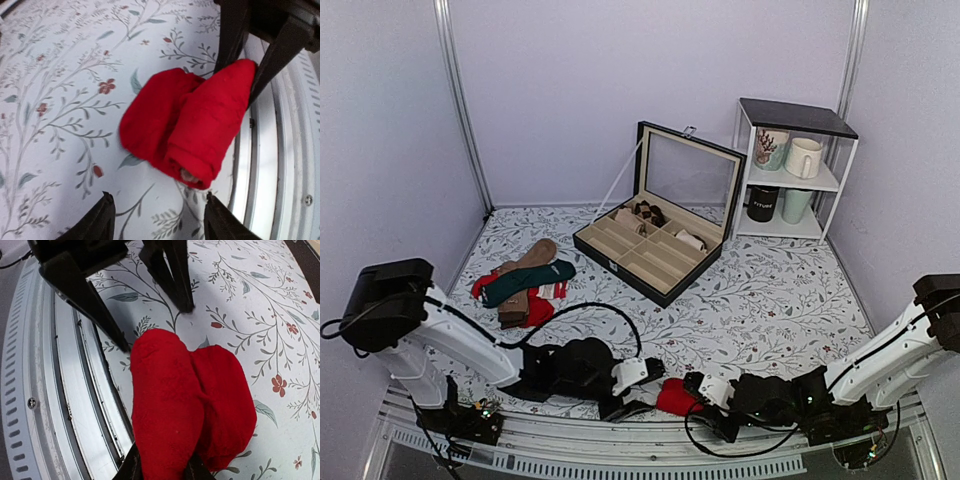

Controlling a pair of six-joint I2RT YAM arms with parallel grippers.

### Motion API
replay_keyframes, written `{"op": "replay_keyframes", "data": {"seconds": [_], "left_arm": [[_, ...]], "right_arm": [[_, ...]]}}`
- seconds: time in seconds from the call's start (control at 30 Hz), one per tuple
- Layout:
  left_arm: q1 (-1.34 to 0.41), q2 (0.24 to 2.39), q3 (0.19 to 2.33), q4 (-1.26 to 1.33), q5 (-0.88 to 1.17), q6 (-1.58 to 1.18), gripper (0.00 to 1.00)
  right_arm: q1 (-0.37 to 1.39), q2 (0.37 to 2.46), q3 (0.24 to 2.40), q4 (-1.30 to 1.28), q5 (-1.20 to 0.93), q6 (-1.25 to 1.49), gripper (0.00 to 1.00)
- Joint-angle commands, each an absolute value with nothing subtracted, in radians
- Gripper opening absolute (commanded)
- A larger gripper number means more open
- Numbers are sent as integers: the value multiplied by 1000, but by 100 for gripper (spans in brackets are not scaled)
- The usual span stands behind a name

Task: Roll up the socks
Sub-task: Roll the sock at the center of the board.

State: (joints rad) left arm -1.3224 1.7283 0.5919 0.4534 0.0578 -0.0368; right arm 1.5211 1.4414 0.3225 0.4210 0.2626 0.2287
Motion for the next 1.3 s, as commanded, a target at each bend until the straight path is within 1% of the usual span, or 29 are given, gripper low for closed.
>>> {"op": "replay_keyframes", "data": {"seconds": [0.0, 0.1, 0.3, 0.6, 0.67, 0.77, 0.83, 0.9, 1.0, 1.03, 1.07, 1.13, 1.27], "left_arm": [[-1346, 1558, 515, 567, -113, 86, 62], [-1350, 1533, 516, 585, -75, 138, 63], [-1363, 1606, 548, 622, 4, 183, 61], [-1367, 1706, 573, 657, 60, 199, 61], [-1367, 1721, 574, 657, 65, 195, 58], [-1367, 1742, 576, 656, 74, 189, 48], [-1367, 1753, 582, 650, 76, 188, 39], [-1367, 1765, 590, 640, 84, 186, 27], [-1365, 1787, 609, 610, 104, 179, 14], [-1365, 1791, 615, 595, 112, 173, 8], [-1365, 1794, 620, 580, 115, 163, 0], [-1363, 1801, 634, 539, 115, 138, 0], [-1347, 1835, 672, 412, 135, 79, 0]], "right_arm": [[1490, 1480, 278, 389, 163, 409, 20], [1456, 1491, 257, 423, 73, 466, 20], [1383, 1510, 238, 438, -90, 558, 20], [1342, 1597, 249, 427, -185, 627, 19], [1336, 1614, 251, 427, -199, 635, 19], [1330, 1634, 254, 430, -213, 641, 19], [1326, 1642, 257, 429, -225, 641, 19], [1322, 1647, 260, 428, -238, 643, 19], [1313, 1649, 261, 426, -250, 649, 19], [1310, 1649, 262, 426, -256, 653, 19], [1307, 1647, 264, 424, -259, 653, 19], [1305, 1634, 270, 410, -256, 651, 20], [1300, 1564, 300, 313, -199, 623, 32]]}}
